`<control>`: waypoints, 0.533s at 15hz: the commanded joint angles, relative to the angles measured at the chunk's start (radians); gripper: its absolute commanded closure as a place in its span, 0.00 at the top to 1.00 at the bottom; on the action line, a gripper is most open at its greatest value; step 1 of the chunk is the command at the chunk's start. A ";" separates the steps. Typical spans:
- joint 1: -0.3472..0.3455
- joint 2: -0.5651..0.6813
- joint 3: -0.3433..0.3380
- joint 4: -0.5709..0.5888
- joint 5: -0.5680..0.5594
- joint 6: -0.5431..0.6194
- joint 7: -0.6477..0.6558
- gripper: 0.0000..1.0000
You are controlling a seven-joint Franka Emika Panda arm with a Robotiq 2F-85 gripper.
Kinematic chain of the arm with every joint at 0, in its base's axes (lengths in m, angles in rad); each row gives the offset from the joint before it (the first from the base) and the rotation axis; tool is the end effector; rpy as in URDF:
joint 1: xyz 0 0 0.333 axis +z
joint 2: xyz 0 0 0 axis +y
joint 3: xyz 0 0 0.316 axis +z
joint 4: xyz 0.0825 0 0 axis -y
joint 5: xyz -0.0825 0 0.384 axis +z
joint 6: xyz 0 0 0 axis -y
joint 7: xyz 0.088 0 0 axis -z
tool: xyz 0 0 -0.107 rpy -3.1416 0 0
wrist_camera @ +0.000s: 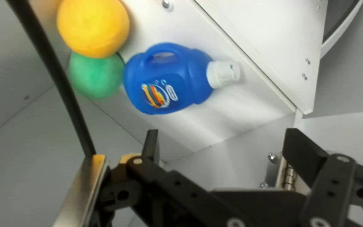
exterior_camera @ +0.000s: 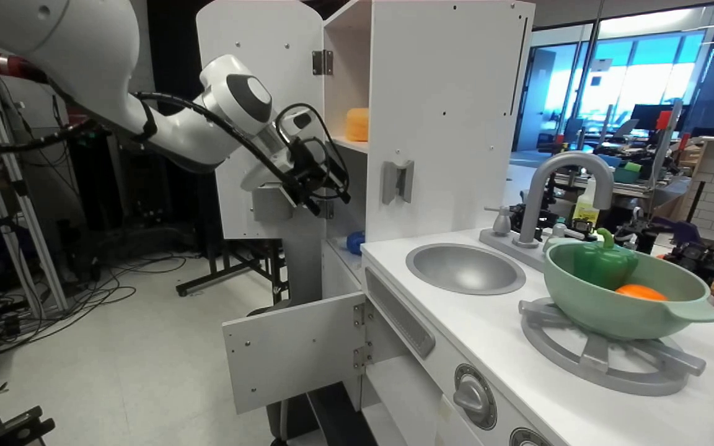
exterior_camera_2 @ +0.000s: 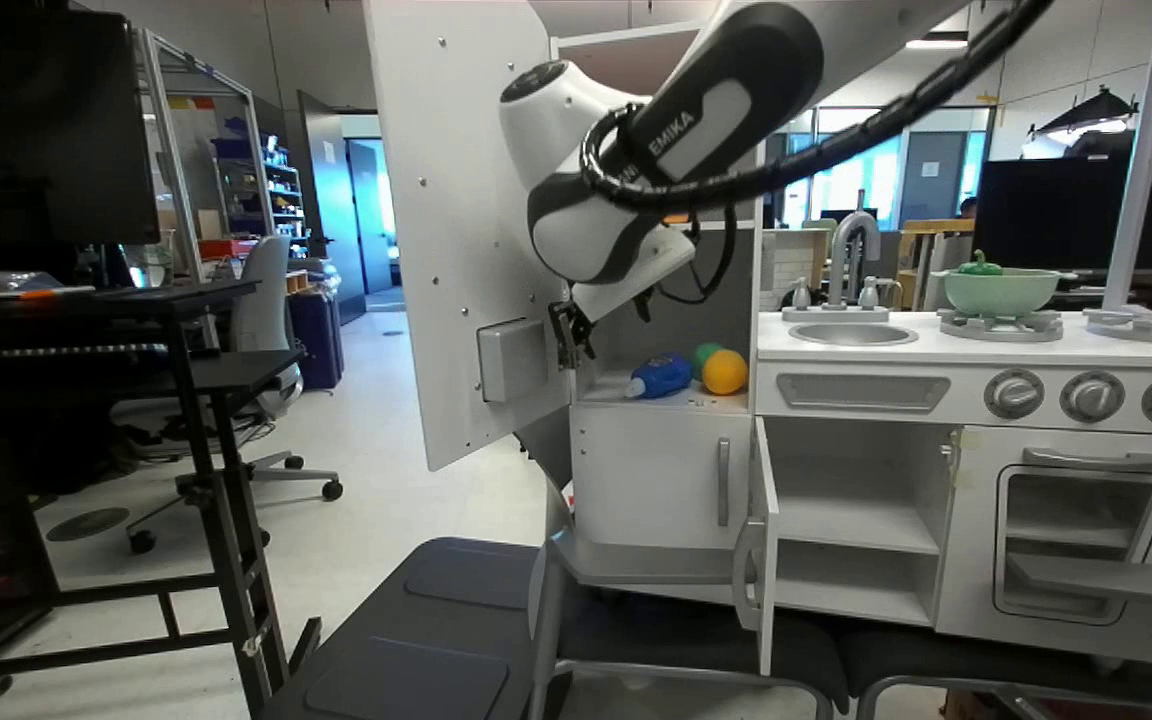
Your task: Open top cabinet door then put the blue container and the green pepper in the bottom compartment of the top cabinet respectively
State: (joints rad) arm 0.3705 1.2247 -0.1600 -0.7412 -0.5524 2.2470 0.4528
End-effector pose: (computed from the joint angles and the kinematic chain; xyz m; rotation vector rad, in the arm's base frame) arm 0.7967 0.2270 0.2234 2.5777 0.2316 0.6344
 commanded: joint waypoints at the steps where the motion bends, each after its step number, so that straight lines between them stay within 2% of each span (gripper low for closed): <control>1: 0.002 -0.212 0.033 -0.236 0.015 -0.150 -0.104 1.00; 6: -0.015 -0.420 0.071 -0.463 0.032 -0.326 -0.269 1.00; 8: -0.024 -0.502 0.077 -0.559 0.047 -0.363 -0.304 1.00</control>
State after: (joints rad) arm 0.3669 0.8835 -0.1141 -1.1040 -0.5332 1.9285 0.2132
